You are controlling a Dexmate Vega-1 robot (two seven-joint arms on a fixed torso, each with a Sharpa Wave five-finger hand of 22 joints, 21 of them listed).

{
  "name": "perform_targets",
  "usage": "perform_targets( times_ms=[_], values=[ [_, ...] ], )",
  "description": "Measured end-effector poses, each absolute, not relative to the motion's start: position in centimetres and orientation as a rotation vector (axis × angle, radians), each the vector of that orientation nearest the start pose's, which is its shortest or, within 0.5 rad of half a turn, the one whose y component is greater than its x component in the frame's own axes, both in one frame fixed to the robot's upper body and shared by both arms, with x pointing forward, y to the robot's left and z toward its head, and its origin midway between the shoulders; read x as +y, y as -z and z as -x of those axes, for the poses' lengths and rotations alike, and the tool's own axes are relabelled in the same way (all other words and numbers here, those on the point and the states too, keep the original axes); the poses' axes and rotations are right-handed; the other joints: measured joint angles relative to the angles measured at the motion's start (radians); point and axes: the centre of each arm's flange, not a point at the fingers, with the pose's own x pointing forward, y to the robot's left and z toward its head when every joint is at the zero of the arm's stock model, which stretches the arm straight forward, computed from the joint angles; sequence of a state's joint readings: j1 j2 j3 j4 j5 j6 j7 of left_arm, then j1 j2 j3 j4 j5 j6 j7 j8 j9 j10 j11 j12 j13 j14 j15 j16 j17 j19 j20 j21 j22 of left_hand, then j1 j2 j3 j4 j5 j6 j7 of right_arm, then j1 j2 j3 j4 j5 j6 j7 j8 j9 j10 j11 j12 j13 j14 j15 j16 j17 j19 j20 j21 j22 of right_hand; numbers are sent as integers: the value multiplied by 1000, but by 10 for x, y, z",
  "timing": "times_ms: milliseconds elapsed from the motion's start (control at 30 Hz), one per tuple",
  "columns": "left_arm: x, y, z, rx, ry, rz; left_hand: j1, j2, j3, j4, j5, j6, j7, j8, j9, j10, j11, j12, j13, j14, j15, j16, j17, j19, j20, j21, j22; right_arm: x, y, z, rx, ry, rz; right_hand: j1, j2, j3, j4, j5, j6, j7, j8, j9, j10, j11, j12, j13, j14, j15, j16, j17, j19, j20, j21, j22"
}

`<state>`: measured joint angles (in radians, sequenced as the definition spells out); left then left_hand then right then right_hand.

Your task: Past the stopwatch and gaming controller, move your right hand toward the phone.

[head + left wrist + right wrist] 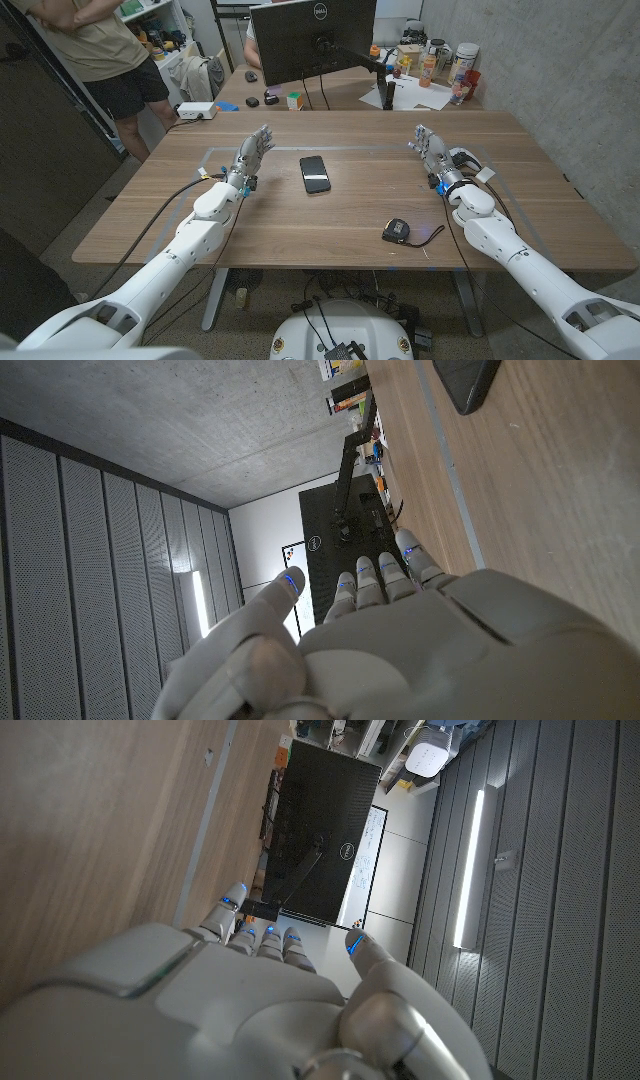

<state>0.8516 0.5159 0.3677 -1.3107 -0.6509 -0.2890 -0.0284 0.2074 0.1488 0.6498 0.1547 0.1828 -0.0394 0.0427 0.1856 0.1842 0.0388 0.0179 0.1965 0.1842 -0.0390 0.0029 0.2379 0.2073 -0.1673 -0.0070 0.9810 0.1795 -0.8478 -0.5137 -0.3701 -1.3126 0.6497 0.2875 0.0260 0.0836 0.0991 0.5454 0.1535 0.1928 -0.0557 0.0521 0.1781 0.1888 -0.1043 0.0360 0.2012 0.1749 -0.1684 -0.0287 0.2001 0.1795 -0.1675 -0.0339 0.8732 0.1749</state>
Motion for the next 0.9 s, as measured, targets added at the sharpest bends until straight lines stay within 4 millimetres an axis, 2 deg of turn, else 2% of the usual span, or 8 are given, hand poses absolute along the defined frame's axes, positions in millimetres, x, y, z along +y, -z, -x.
perform_targets(
  times_ms=[367,400,467,500,667,733,800,900],
  values=[
    [291,31,-650,-589,207,44,0,0,1,1,0,0,0,0,0,0,0,0,0,0,0,0,0,0,0,14,0,-289,29,-650,-592,-202,-38,0,0,0,0,0,8,8,4,0,4,4,5,0,-2,2,4,5,0,0,4,0],
    [291,31,-651,-589,207,44,0,0,1,1,0,0,0,0,0,0,0,0,0,0,0,0,0,0,0,14,0,-289,29,-650,-592,-202,-38,0,0,-1,0,0,13,13,7,0,10,10,10,0,0,7,9,5,0,0,5,0],
    [292,31,-651,-589,207,44,0,0,1,1,0,0,0,0,0,0,0,0,0,0,0,0,0,0,0,14,0,-290,29,-650,-592,-196,-37,-7,6,-23,1,-4,23,22,8,0,25,24,12,0,21,37,16,5,0,0,12,0],
    [291,31,-651,-587,208,43,0,0,1,1,0,0,0,0,0,0,0,0,0,0,0,0,0,0,0,14,0,-289,30,-650,-591,-193,-39,-18,1,-36,1,-5,32,22,8,0,30,29,12,0,32,53,21,5,-7,8,12,0],
    [292,30,-651,-586,209,42,0,0,1,1,0,0,0,0,0,0,0,0,0,0,0,0,0,0,0,14,0,-289,31,-648,-594,-171,-31,-35,-11,-74,-18,-5,76,-22,15,5,66,14,18,0,80,116,35,5,-6,123,12,0],
    [292,30,-651,-587,209,42,0,0,1,1,0,0,0,0,0,0,0,0,0,0,0,0,0,0,0,14,0,-290,31,-649,-593,-158,-25,-35,-11,-86,-30,-5,80,-24,15,5,84,25,21,0,96,131,35,3,-5,160,8,0],
    [291,30,-651,-585,209,42,0,0,1,1,0,0,0,0,0,0,0,0,0,0,0,0,0,0,0,14,0,-285,30,-644,-599,-148,-7,-35,-11,-98,-42,-5,86,-25,15,5,102,28,27,0,112,140,35,2,-5,189,3,0],
    [291,30,-652,-585,211,41,0,0,1,1,0,0,0,0,0,0,0,0,0,0,0,0,0,0,0,14,0,-281,30,-640,-604,-127,19,-35,-11,-108,-53,-5,90,-29,15,5,113,30,27,0,121,148,35,2,-9,206,0,0]
  ],
)
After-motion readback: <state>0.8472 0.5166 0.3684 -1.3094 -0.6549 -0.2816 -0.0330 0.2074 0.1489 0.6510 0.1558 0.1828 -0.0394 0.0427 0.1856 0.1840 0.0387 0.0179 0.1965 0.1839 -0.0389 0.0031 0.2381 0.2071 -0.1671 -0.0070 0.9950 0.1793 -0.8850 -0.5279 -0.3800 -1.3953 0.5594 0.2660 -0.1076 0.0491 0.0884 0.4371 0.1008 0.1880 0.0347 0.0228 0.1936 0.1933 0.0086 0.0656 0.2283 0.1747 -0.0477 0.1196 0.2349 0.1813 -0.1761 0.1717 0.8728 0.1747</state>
